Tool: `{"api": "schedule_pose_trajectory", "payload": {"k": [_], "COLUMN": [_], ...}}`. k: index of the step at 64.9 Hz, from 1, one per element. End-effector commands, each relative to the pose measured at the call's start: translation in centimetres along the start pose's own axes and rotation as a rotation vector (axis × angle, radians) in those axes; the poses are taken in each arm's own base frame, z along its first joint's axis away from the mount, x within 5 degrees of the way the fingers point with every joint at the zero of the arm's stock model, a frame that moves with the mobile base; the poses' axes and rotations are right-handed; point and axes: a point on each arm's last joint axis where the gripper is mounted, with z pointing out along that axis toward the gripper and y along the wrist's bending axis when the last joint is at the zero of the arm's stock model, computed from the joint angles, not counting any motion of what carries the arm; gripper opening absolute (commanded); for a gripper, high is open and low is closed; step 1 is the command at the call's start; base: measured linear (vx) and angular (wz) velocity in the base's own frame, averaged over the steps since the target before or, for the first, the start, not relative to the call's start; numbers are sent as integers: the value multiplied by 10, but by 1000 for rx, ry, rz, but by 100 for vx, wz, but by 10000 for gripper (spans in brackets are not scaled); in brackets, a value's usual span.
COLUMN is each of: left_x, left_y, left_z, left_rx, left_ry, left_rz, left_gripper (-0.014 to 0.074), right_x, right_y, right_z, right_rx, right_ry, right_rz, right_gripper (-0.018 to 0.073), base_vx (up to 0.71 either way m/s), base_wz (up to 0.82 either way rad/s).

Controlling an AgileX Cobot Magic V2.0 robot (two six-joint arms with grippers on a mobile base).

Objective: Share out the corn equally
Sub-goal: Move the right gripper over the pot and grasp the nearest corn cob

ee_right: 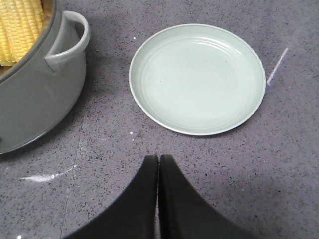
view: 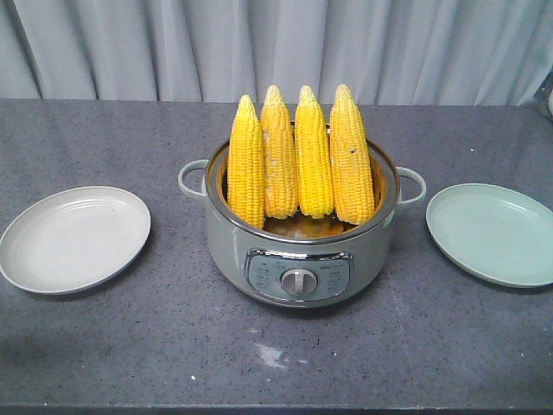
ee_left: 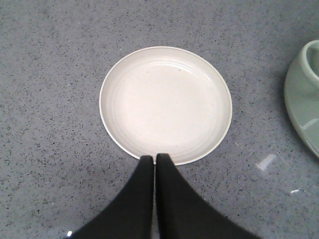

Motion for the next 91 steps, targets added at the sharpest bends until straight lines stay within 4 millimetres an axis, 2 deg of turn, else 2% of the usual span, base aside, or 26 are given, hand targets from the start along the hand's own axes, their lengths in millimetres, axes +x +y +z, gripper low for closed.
{"api": "schedule_pose_trajectory", "payload": {"k": [1, 12, 21, 29, 42, 48, 53, 59, 71, 80, 91], "left_x": [-10, -11, -10, -9, -9, -9, -9, -9, -9, -9, -8], "left_y": [-2, -2, -2, -2, -2, -2, -2, -2, -2, -2, -2], "left_z": [-10, -11, -10, -10, -10, -10, -10, -10, -10, -10, -10], "left_rx": [20, 21, 20, 19, 18, 19, 19, 19, 18, 18, 18], "left_ry": [-84, -91, -85, -75, -72, -73, -73, -73, -72, -71, -66], "left_rz": [-14, -15, -16, -16, -20, -21, -21, -21, -21, -21, -21], "left_gripper": [-6, 3, 63, 187, 498, 618, 675, 690, 653, 614, 587], "right_x": [-11, -11, -10, -10, -10, -9, -9, -9, -19, -46, -82], "right_y": [0, -1, -1, -1, 0, 0, 0, 1, 7, 13, 20], "right_z": [-8, -8, -8, -8, -8, -8, -8, -8, 0, 14, 41], "right_rx": [4, 5, 5, 5, 4, 4, 3, -14, -79, -138, -212], "right_ry": [-76, -74, -68, -63, -59, -55, -52, -53, -56, -41, -23], "right_rz": [-8, -13, -19, -19, -12, -9, -8, -6, -42, -81, -128], "right_gripper": [-9, 29, 149, 305, 545, 603, 620, 615, 601, 598, 594], "base_vx": [0, 0, 0, 0, 0, 0, 0, 0, 0, 0, 0], "base_wz": [0, 0, 0, 0, 0, 0, 0, 0, 0, 0, 0]}}
